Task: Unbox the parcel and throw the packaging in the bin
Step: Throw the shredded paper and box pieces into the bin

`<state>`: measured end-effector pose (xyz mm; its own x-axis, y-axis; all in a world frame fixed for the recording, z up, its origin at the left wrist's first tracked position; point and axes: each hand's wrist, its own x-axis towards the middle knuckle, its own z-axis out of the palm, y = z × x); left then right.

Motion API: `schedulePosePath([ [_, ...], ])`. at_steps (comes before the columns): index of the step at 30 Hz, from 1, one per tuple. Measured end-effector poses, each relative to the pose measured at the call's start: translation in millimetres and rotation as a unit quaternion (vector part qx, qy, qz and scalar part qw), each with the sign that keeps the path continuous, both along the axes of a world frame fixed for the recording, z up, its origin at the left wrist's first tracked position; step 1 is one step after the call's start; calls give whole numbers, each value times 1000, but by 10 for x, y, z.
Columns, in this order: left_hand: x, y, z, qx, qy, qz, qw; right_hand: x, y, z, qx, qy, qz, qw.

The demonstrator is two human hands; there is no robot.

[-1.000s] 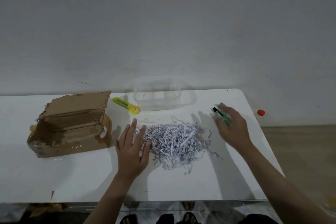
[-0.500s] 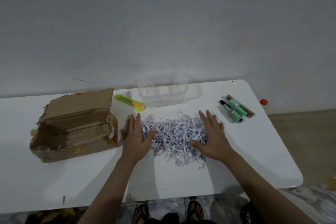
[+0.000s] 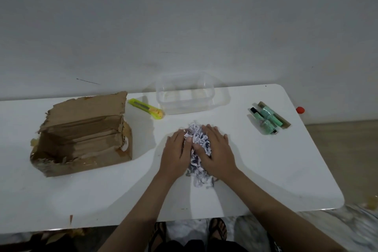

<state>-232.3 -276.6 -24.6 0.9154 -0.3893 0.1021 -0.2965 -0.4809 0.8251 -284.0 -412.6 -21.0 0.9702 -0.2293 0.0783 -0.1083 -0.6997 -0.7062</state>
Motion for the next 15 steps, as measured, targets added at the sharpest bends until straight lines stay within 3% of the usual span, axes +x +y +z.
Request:
schedulePosePath([
  [8,-321,-377,187,-193,106,67,973,-39,108,139,237,-54,-60,968],
  [12,-423,-647,255,-265,202,134,934,-49,91,181,384,-78,-134,910],
  [15,-465,-820,336,-304,250,169,904,-38,48,227,492,-70,-195,846],
])
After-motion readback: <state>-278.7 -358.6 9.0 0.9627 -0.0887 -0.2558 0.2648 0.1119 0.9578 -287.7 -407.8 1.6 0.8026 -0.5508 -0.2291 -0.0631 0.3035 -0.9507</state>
